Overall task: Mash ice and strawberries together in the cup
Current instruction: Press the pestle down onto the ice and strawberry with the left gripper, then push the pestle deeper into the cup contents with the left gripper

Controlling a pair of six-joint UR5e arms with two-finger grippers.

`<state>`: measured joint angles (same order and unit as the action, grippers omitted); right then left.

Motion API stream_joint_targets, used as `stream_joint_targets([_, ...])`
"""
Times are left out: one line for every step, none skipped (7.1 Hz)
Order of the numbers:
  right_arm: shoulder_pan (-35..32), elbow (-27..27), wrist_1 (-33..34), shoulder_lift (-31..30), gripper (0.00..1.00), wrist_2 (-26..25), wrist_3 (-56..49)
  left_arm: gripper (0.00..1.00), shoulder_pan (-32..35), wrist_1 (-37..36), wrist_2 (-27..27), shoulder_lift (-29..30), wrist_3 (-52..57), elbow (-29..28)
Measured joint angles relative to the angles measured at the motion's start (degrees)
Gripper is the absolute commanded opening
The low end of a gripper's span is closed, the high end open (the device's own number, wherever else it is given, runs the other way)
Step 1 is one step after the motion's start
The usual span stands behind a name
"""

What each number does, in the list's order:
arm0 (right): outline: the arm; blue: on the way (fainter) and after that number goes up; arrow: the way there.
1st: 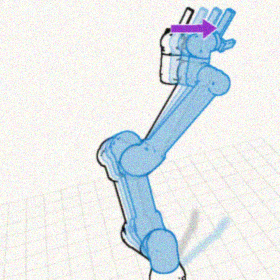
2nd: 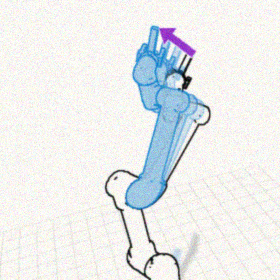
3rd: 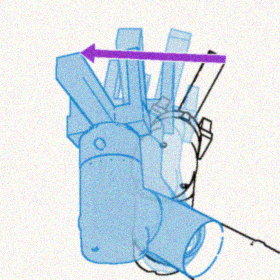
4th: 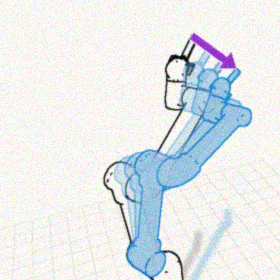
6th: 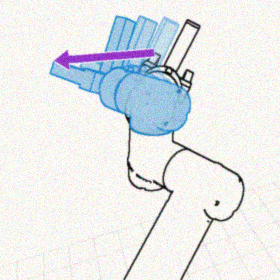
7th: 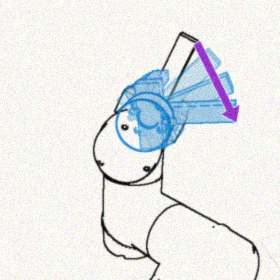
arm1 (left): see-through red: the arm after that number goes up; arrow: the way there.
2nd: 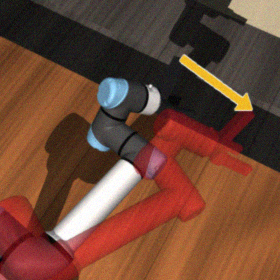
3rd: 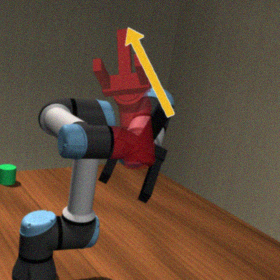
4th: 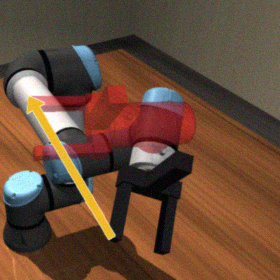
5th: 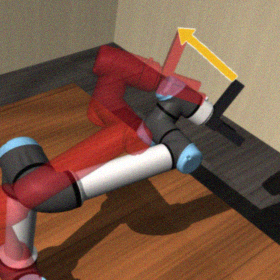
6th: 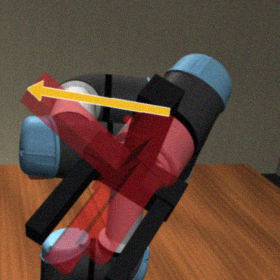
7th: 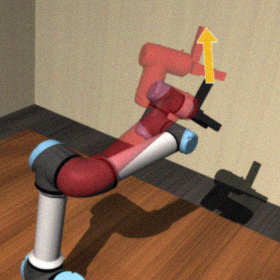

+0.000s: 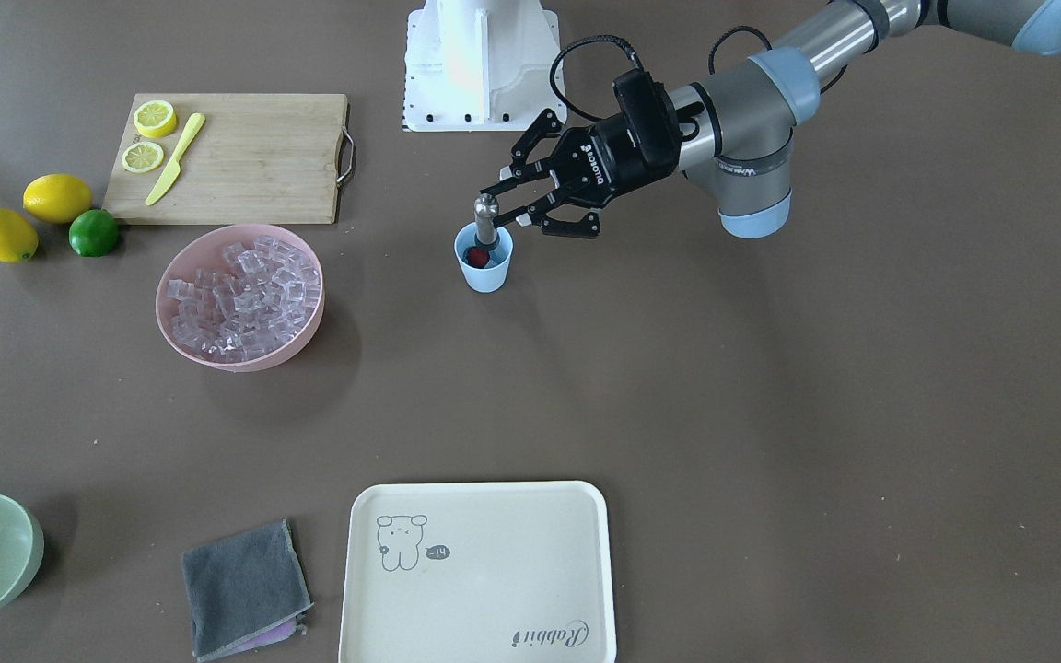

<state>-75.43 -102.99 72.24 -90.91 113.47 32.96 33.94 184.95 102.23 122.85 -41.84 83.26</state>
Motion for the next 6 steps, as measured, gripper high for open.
stream_joint_targets([0.0, 0.2, 0.0, 0.0, 1.00, 0.0, 0.0, 0.00, 0.2, 0.0, 0.0, 0.3, 0.0, -0.5])
stream_joint_targets([0.0, 0.5, -0.1, 0.1, 1.00, 0.0, 0.0, 0.00, 0.3, -0.2, 0.0, 0.8, 0.0, -0.8])
stream_joint_targets([0.0, 0.8, -0.1, 0.2, 1.00, 0.0, 0.0, 0.00, 0.5, -0.9, 0.0, 1.3, 0.0, -0.9])
stream_joint_targets([0.0, 1.2, -0.1, 0.4, 1.00, 0.0, 0.0, 0.00, 0.8, -1.8, 0.0, 1.8, 0.0, -1.0])
stream_joint_targets([0.0, 1.4, -0.1, 0.5, 1.00, 0.0, -0.1, 0.00, 1.0, -2.3, 0.1, 1.9, 0.0, -1.1])
stream_joint_targets([0.0, 1.6, -0.1, 0.6, 1.00, 0.0, -0.1, 0.00, 1.1, -2.6, 0.1, 1.9, 0.0, -1.3])
